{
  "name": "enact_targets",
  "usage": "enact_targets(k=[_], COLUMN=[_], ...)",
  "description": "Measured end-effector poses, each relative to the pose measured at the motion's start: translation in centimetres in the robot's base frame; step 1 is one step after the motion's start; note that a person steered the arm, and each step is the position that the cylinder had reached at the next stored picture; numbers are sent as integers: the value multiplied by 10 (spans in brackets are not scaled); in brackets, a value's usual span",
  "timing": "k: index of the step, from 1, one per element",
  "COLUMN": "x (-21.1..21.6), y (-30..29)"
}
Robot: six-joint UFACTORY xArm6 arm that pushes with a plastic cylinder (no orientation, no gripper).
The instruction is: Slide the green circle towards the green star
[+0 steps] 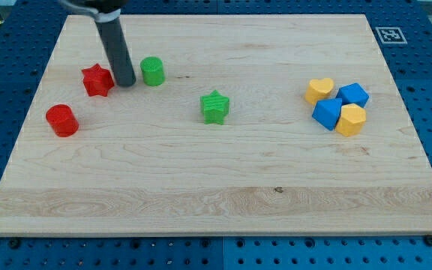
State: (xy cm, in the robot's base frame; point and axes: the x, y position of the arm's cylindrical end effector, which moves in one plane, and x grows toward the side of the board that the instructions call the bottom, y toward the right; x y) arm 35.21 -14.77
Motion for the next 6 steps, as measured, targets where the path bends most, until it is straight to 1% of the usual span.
enact_targets(k=[1,2,3,4,6], x=[-39,-34,6,16,22], y=[9,12,49,65,81])
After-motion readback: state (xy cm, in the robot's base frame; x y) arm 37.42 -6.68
